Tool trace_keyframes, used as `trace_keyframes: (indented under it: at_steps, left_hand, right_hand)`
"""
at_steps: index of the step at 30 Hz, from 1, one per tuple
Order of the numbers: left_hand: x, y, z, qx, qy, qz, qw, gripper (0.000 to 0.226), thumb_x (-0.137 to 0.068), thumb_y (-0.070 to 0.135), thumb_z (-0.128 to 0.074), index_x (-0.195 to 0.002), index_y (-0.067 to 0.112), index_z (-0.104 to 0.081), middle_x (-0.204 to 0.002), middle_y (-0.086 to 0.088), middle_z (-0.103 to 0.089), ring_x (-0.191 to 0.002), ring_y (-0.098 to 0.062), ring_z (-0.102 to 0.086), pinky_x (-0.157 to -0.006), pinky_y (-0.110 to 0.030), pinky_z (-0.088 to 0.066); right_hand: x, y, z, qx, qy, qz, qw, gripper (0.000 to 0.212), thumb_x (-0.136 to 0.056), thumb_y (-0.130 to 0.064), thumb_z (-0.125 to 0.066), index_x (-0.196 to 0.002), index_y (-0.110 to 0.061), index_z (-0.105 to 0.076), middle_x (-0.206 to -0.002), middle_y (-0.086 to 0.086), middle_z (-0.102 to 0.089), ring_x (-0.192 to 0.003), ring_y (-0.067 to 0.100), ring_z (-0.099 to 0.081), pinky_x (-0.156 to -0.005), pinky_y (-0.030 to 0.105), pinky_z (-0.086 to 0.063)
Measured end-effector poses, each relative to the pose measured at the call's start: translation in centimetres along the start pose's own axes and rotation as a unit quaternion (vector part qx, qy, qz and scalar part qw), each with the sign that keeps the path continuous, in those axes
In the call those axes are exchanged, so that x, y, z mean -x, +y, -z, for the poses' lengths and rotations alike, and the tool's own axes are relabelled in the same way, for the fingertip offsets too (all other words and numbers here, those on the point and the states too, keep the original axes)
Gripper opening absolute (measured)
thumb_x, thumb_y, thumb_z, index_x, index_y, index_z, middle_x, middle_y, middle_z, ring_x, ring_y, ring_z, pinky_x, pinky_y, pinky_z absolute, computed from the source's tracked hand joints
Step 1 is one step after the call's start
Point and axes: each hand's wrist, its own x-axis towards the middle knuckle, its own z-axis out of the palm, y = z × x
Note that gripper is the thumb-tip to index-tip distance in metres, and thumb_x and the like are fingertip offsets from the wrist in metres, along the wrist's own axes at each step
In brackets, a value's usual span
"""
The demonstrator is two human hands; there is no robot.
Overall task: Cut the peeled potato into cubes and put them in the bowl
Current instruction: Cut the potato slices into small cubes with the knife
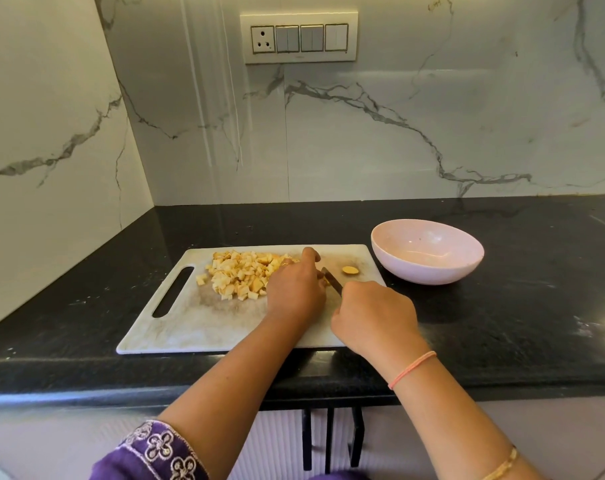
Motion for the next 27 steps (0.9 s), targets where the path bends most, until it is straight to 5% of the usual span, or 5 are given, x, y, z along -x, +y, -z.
trace_keyframes:
  at_steps: [15,22,27]
  left_hand:
    - [0.4,0.2,0.6,0.01,-0.005,0.013,1.0,0.03,-0.094,0.025,-0.054,-0.123,0.021,-0.046,-0.106,0.007,-0.07,-0.095,-0.015,-0.06,-0.063,-0.027,-0.042]
    - [0.0,-0.1,1.1,0.011,0.0,0.02,1.0,0.029,-0.094,0.026,-0.055,-0.122,0.021,-0.047,-0.108,0.009,-0.069,-0.098,-0.014,-0.059,-0.065,-0.026,-0.042]
    - [0.4,-0.2,0.3,0.012,-0.01,-0.007,1.0,0.031,-0.094,0.027,-0.053,-0.124,0.024,-0.049,-0.108,0.006,-0.069,-0.1,-0.017,-0.057,-0.076,-0.032,-0.049]
  right_hand:
    - [1.8,0.1,0.2,0.022,-0.016,0.013,1.0,0.023,-0.097,-0.028,-0.04,-0.111,-0.017,-0.056,-0.1,0.002,-0.061,-0.093,0.022,-0.061,-0.07,0.03,-0.04]
    - [3.2,-0.1,1.0,0.02,-0.001,0.043,0.999,0.018,-0.096,-0.029,-0.041,-0.105,-0.019,-0.054,-0.069,-0.006,-0.035,-0.072,0.016,-0.047,-0.064,0.027,-0.034]
    - [3.8,0.9,1.7,0.003,-0.026,0.016,1.0,0.018,-0.095,-0.027,-0.039,-0.103,-0.018,-0.053,-0.069,-0.005,-0.036,-0.074,0.018,-0.049,-0.06,0.028,-0.033]
